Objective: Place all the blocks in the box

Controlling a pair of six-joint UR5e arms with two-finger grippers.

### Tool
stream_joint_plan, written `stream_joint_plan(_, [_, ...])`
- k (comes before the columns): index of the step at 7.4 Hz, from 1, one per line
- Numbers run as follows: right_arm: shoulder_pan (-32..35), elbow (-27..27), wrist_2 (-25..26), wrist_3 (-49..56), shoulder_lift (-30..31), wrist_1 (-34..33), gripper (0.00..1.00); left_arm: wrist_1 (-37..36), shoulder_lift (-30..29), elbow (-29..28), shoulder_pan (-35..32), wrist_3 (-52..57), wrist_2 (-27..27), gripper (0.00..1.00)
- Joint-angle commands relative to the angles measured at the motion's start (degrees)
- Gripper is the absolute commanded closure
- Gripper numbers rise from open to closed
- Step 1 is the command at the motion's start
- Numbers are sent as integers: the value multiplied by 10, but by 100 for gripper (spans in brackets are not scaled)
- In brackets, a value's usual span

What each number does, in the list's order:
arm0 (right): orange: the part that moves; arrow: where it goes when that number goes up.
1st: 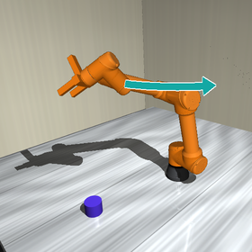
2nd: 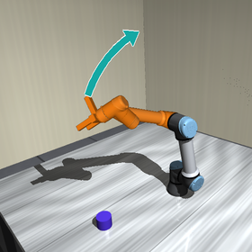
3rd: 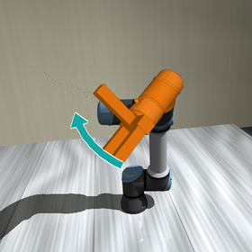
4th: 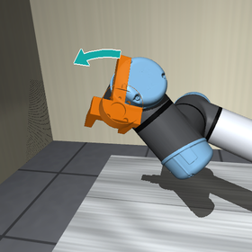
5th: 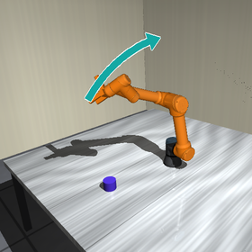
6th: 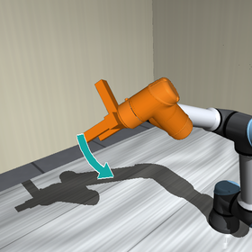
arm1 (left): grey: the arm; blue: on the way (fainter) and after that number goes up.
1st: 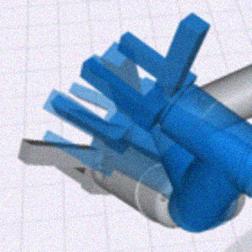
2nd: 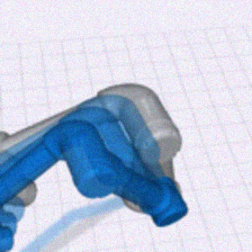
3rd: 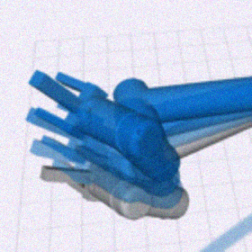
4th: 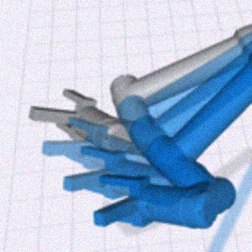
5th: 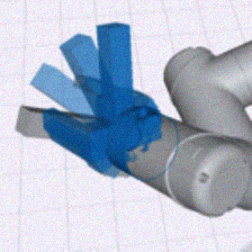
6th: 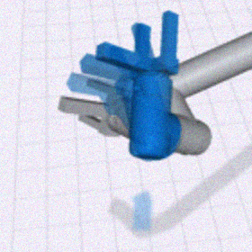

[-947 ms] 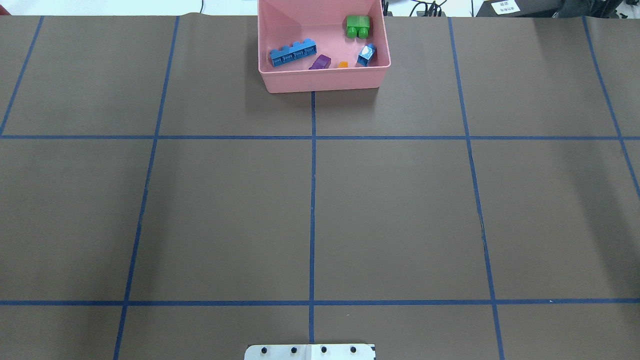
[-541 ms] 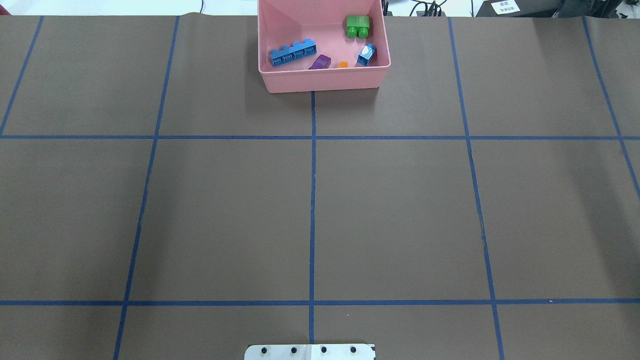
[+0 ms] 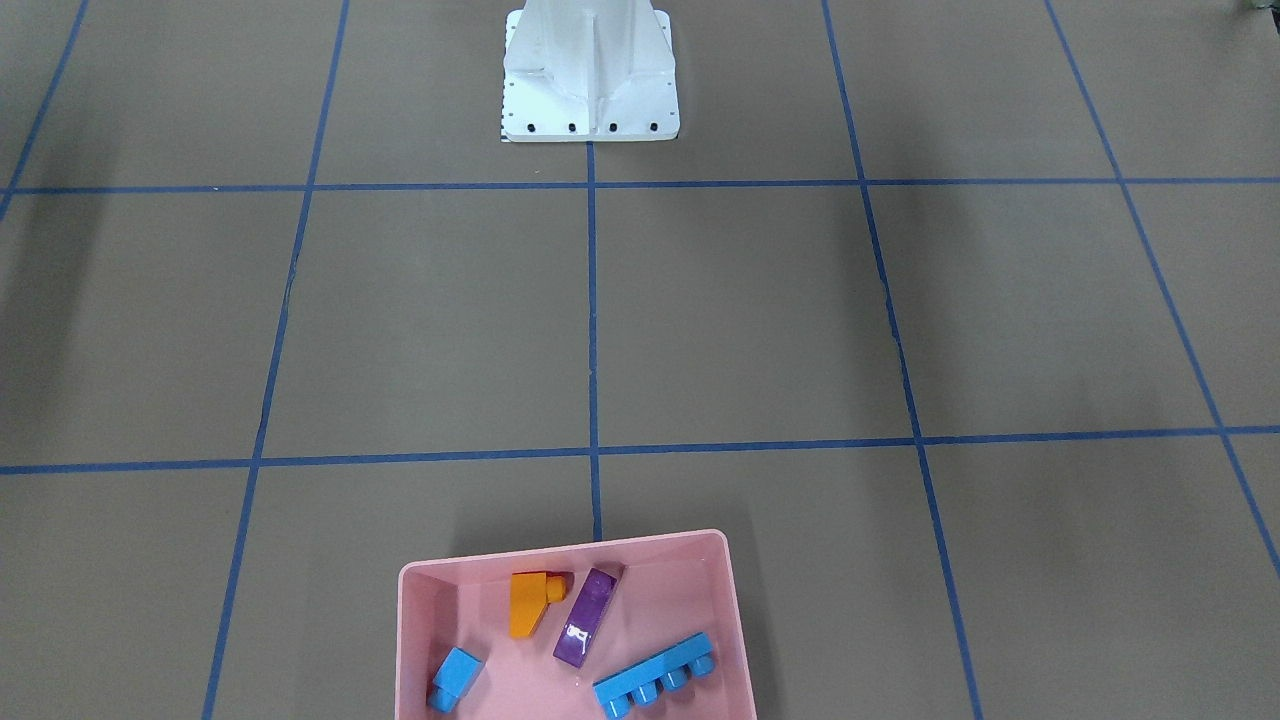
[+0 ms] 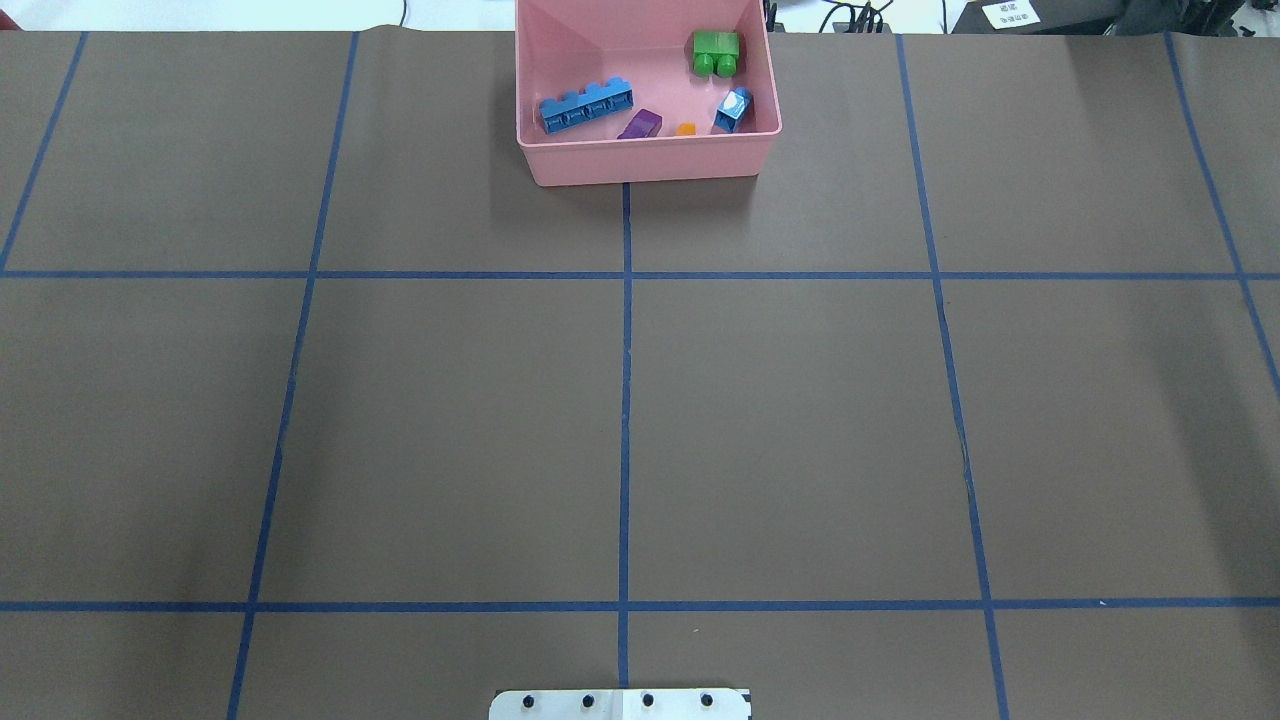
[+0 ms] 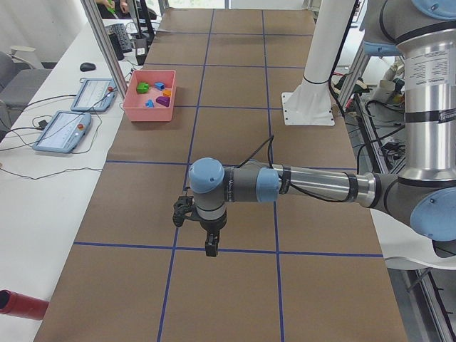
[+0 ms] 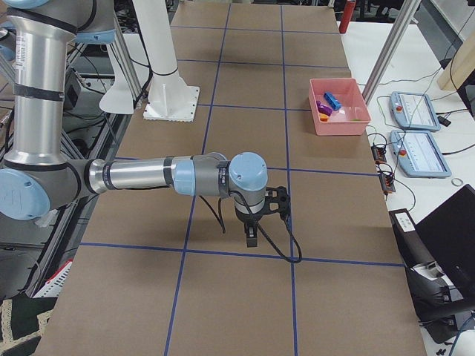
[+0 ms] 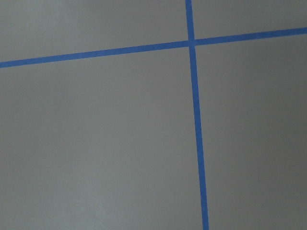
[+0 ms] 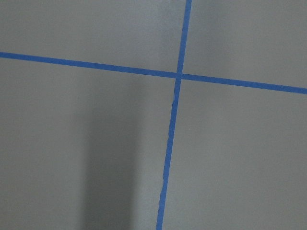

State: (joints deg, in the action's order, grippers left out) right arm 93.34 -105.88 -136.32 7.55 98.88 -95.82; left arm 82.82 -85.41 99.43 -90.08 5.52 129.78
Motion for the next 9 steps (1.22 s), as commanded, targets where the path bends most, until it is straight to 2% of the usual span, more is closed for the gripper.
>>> stream_joint_plan(1, [0, 1, 0, -6, 3, 0, 0, 8, -23, -35, -3, -2, 5, 0])
stream_joint_plan(2, [0, 2, 1, -6, 3, 0, 0, 8, -23, -31, -9, -1, 6, 0])
stream_joint_plan(3, [0, 11, -1, -7, 3, 1, 0, 8, -20, -18, -12, -6, 30, 0])
stream_joint_plan(4, [0, 11, -2, -7, 3, 1, 0, 8, -20, -10, -12, -57, 66, 0])
stream_joint_plan(5, [0, 11, -3, -8, 3, 1, 0, 8, -16, 14, -11, -78, 66, 0])
stream_joint_plan(9, [0, 24, -3, -7, 2, 1, 0, -1, -25, 12, -11, -79, 67, 0])
